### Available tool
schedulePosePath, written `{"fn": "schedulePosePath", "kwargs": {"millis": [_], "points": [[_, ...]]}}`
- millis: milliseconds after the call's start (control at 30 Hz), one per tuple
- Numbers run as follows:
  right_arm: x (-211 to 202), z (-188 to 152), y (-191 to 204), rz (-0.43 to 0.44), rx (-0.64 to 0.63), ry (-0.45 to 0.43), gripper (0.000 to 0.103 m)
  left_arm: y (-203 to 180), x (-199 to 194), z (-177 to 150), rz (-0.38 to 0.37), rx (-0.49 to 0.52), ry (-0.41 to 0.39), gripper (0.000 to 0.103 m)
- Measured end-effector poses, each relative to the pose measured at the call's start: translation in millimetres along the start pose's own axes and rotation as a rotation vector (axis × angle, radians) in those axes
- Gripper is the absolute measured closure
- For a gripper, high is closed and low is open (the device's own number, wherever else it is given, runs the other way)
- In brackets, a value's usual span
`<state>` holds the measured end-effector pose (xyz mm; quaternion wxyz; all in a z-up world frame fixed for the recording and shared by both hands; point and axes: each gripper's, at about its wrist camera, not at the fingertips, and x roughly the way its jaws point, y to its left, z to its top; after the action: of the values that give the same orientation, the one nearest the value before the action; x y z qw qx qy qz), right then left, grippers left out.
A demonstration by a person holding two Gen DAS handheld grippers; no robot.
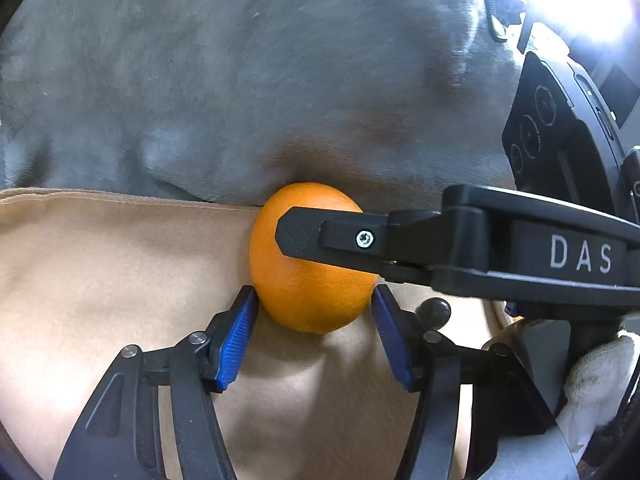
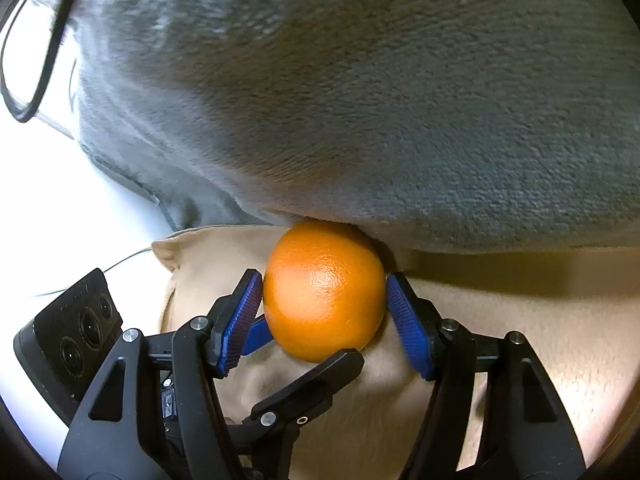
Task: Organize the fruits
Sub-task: 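Close both tools around the large orange from opposite sides, then lift the large orange with both tools and carry it over the plate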
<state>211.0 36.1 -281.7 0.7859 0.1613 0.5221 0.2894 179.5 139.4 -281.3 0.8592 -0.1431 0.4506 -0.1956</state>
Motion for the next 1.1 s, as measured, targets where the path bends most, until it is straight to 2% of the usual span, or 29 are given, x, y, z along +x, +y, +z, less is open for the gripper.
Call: {"fn": "schedulePosePath", "kwargs": {"millis": [300,600,867,1100], "points": [[-26,-12,10,0.030,-0.033,-0.005,0.036,-30,-17,2,0.028,0.009,-0.024,0.045],[-71,-22,7,0.052,-0.036,-0.039,0.036,-65,-32,-1,0.037,0.026,-0.053,0.045],[-119,-33,-16,0.053,-0.005,-0.078,0.036,-111,-26,4,0.022,0.064,-0.058,0.045],[-169,-42,-54,0.033,0.033,-0.100,0.036,-158,-12,3,-0.009,0.095,-0.043,0.045]]}}
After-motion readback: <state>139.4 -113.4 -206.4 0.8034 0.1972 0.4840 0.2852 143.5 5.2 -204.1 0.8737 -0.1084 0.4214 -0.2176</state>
